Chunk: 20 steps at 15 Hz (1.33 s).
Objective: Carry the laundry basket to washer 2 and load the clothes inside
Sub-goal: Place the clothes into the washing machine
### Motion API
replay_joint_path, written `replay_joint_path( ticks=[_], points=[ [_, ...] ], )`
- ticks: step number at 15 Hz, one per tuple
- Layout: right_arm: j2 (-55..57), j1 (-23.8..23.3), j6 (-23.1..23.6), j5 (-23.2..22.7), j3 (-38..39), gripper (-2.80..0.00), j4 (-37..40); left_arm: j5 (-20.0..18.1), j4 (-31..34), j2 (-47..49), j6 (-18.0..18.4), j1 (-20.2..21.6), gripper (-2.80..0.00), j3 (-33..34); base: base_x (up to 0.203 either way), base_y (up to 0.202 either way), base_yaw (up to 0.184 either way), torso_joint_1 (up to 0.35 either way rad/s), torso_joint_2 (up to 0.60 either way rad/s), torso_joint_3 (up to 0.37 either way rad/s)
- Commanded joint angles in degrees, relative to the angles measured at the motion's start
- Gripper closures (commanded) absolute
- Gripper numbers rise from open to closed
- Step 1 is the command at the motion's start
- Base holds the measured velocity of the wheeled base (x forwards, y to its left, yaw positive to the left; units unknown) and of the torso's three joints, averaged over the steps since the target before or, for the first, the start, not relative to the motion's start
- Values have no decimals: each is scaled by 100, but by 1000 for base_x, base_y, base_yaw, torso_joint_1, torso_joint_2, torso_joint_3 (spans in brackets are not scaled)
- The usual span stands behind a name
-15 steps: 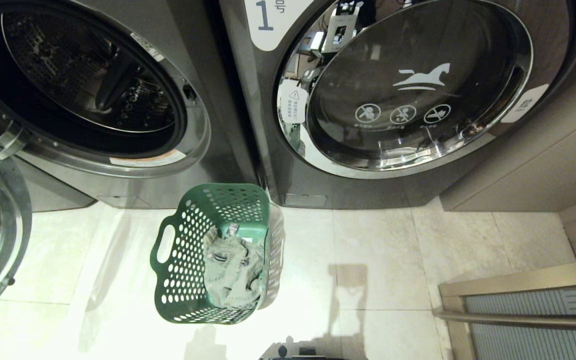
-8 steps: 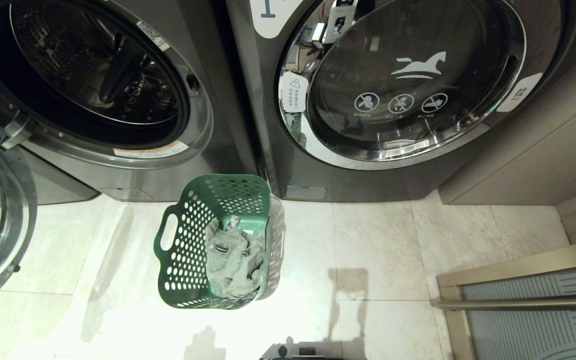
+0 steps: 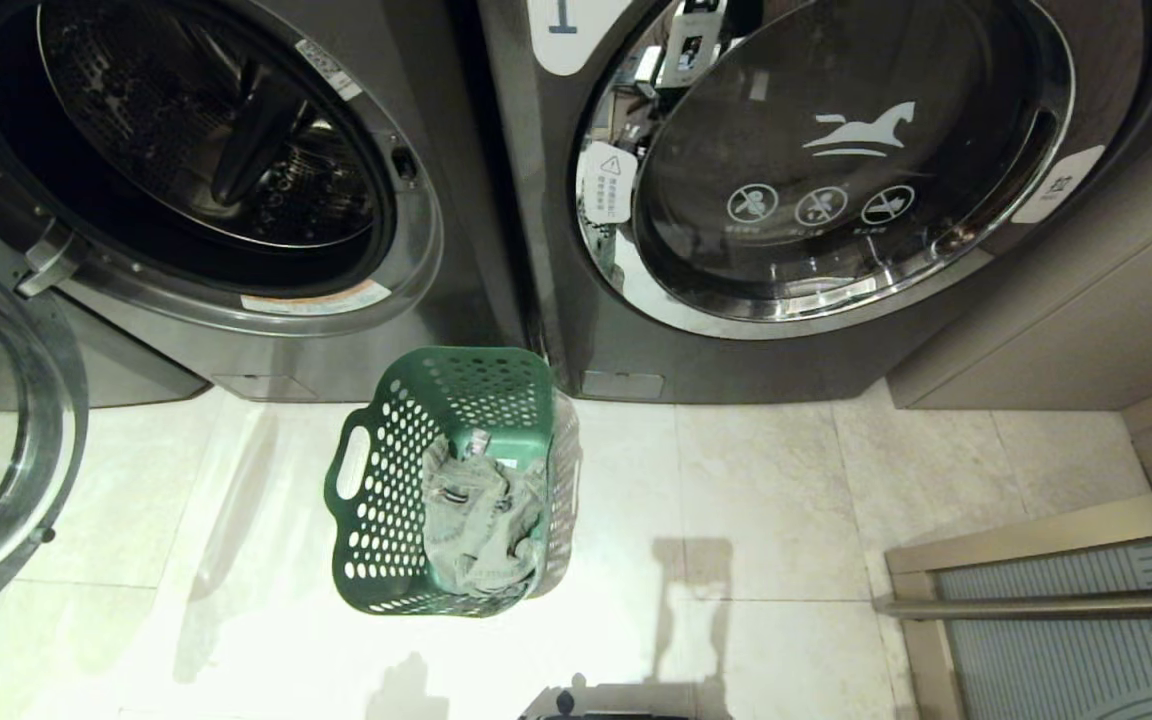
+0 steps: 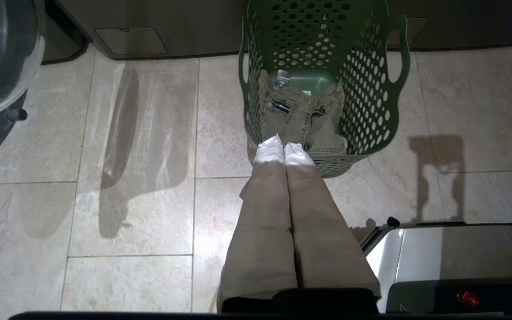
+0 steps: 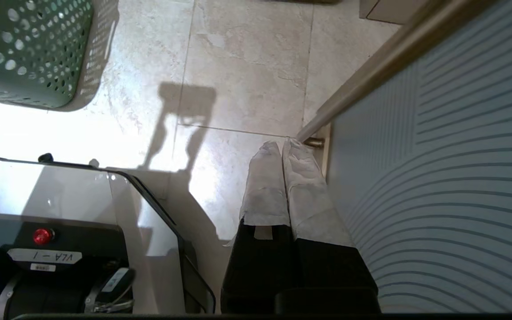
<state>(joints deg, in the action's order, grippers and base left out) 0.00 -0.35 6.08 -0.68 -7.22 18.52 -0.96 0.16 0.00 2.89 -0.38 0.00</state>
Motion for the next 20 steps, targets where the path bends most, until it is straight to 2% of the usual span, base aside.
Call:
replay_joint_path(
  ticks=[1, 20],
  points=[
    [9, 0, 16, -2, 1, 0, 11, 0, 2, 9, 1, 3, 0, 9, 1, 195, 1, -1, 7, 6],
    [9, 0, 51, -16, 1, 0, 11, -31, -7, 9, 10, 3, 0, 9, 0, 197, -2, 2, 3, 2]
  ],
)
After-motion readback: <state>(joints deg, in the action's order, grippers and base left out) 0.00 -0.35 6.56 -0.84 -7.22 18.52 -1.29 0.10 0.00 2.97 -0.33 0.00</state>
